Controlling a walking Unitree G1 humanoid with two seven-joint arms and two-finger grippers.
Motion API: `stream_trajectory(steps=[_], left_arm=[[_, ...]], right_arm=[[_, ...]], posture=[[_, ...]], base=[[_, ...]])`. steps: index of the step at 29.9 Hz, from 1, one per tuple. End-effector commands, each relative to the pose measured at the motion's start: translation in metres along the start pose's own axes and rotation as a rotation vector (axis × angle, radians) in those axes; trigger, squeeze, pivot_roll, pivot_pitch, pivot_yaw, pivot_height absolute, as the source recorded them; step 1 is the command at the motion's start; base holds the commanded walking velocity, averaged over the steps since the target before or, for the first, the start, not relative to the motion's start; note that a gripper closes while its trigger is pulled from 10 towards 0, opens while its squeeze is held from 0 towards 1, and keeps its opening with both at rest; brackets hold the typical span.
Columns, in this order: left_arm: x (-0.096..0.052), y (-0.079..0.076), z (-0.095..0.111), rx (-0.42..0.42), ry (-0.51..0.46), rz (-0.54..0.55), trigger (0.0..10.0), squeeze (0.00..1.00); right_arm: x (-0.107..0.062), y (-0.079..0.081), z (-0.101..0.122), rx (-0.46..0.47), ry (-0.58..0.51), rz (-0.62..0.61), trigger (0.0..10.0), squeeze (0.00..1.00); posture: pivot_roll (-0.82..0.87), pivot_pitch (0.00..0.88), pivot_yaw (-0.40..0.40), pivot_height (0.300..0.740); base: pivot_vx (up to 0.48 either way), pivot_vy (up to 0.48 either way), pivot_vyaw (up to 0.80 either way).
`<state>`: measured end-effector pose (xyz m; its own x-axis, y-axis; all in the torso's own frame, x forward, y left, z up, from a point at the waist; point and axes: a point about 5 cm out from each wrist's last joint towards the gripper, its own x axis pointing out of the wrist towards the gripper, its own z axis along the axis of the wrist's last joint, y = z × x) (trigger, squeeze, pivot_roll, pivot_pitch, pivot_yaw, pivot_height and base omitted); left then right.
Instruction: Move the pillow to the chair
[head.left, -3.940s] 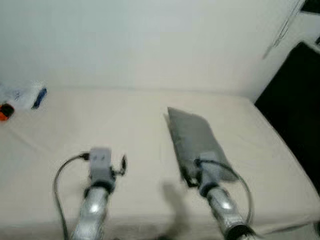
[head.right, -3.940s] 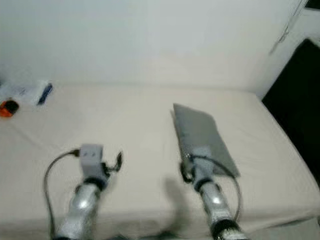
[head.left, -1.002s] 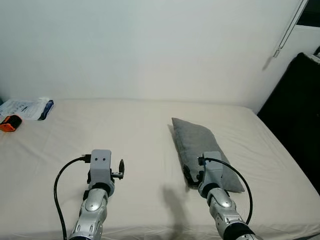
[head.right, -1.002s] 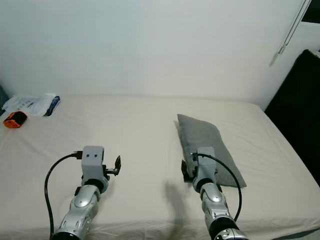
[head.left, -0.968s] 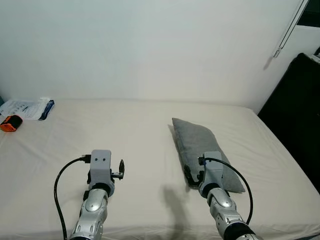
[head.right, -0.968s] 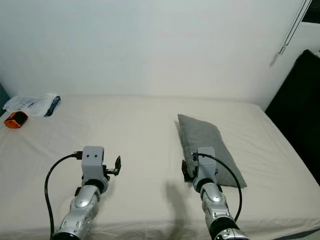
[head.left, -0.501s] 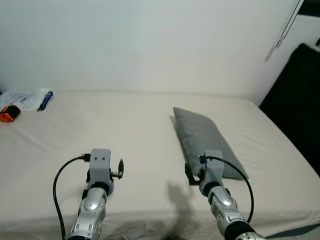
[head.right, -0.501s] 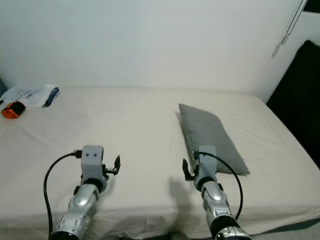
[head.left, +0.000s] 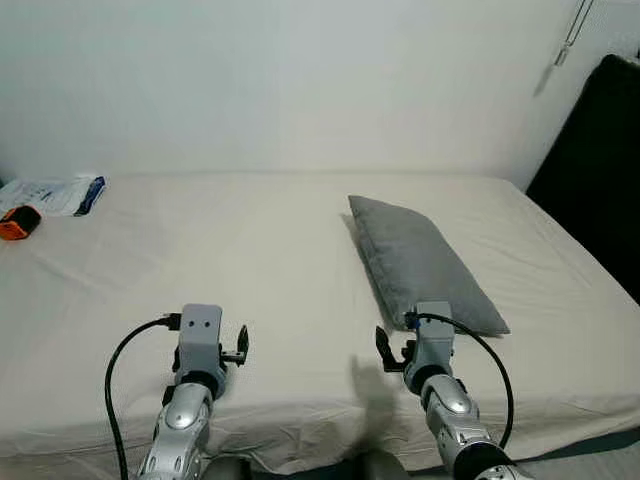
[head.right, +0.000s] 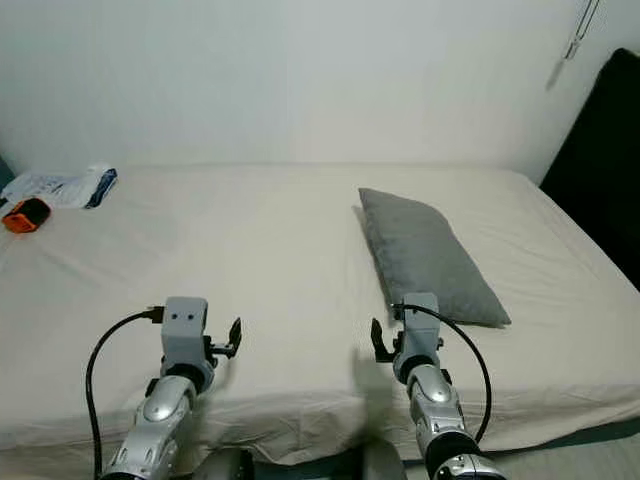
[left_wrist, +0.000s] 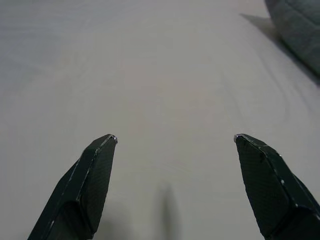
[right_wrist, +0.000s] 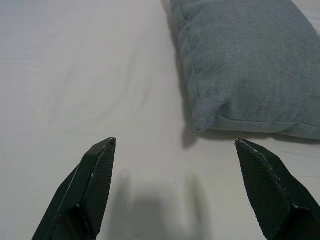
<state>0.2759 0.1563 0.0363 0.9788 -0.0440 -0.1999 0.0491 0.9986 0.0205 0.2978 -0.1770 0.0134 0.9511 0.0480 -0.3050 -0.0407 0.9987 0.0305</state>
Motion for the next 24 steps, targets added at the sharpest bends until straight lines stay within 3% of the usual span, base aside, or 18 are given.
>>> stream_trajectory(steps=[1,24], left_arm=[[-0.0014,0.0024,-0.0016,0.023,0.015,-0.012,10.0,0.0],[-0.0015,0.0051,-0.0009,0.039,0.03,-0.029,10.0,0.0]], right_arm=[[-0.0011,-0.0038,-0.0006,0.016,-0.004,-0.022,10.0,0.0],[0.0021,-0.0055,0.0054,0.011,-0.017,-0.028,10.0,0.0]], posture=[[0.07,0.0,-0.071,0.63],[0.07,0.0,-0.077,0.59]], base=[[0.0,0.0,0.0],[0.0,0.0,0.0]])
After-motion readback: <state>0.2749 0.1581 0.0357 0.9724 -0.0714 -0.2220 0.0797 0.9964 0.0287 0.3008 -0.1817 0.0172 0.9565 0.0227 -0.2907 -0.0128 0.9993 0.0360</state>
